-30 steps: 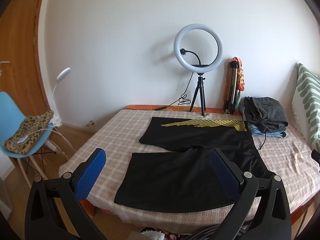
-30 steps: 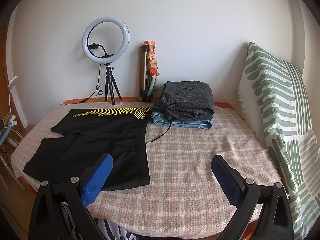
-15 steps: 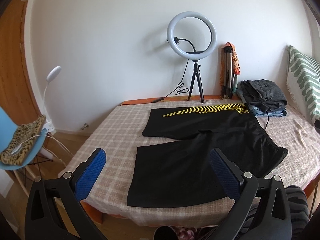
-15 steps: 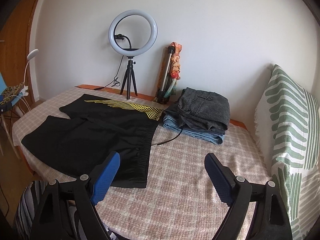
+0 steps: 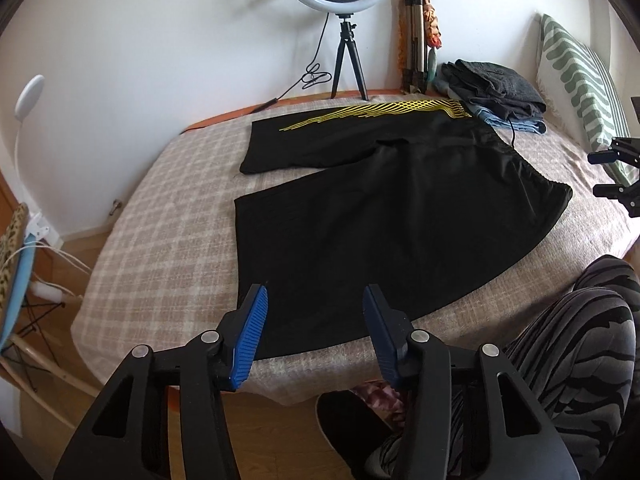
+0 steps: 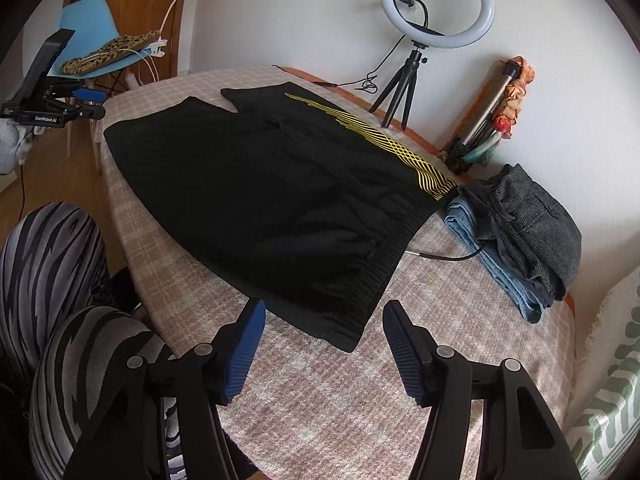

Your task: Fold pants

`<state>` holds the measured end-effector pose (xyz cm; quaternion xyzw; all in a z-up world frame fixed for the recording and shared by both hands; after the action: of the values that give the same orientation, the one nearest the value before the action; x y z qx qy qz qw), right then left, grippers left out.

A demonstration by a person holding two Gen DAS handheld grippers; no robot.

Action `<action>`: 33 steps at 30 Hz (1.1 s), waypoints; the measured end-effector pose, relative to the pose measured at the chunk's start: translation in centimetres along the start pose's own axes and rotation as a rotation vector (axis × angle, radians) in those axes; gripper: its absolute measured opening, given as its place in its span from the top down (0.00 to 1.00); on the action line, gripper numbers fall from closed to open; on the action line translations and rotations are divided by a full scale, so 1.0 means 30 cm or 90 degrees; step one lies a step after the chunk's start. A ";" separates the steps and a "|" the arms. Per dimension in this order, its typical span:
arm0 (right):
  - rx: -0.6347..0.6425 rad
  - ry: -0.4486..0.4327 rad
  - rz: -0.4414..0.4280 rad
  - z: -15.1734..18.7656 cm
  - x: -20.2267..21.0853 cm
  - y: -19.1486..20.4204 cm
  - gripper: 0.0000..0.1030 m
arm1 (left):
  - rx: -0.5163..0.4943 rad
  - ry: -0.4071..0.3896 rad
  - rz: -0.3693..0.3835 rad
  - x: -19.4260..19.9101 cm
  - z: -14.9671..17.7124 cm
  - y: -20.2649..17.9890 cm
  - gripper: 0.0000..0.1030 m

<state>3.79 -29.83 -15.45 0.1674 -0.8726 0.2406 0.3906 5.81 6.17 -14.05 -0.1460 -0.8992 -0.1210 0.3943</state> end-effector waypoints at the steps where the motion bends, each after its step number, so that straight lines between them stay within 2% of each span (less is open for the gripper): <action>1: 0.013 0.010 -0.013 0.000 -0.018 0.008 0.42 | -0.004 0.007 0.004 -0.013 0.002 0.002 0.56; 5: 0.071 0.053 -0.049 -0.008 -0.108 0.034 0.44 | -0.008 0.033 0.034 -0.074 0.012 0.018 0.63; 9: 0.118 0.085 -0.057 -0.011 -0.179 0.058 0.44 | -0.020 0.061 0.035 -0.130 0.030 0.034 0.63; 17: 0.190 0.124 -0.017 -0.002 -0.273 0.084 0.45 | -0.046 0.084 0.046 -0.175 0.040 0.050 0.63; 19: 0.189 0.122 -0.008 -0.010 -0.278 0.081 0.56 | -0.051 0.087 0.052 -0.180 0.043 0.055 0.63; 20: 0.191 0.126 0.000 -0.013 -0.284 0.079 0.69 | -0.055 0.087 0.056 -0.180 0.043 0.056 0.62; 21: 0.192 0.129 0.013 -0.014 -0.289 0.076 0.75 | -0.060 0.087 0.058 -0.178 0.045 0.055 0.59; 23: 0.185 0.129 0.028 -0.029 -0.304 0.062 0.81 | -0.074 0.089 0.059 -0.179 0.046 0.051 0.45; 24: 0.177 0.127 0.027 -0.038 -0.308 0.054 0.86 | -0.080 0.089 0.062 -0.176 0.049 0.047 0.43; 27: 0.156 0.115 0.027 -0.070 -0.305 0.036 0.92 | -0.111 0.095 0.070 -0.173 0.056 0.030 0.41; 33: 0.122 0.102 0.027 -0.143 -0.290 0.003 0.97 | -0.166 0.107 0.083 -0.187 0.065 -0.008 0.40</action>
<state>11.88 -26.48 -19.62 0.1662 -0.8149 0.3439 0.4359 8.04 5.64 -19.53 -0.2432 -0.8282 -0.2227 0.4531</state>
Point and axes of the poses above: each gripper's, at about its wrist camera, not at the fingertips, and x roughly against the way its jaws point, y to its left, z to its underside, the point moved 2 cm from there along -x, roughly the way its jaws point, and after that the axes turned 1 degree about y, right-handed, at the moved point
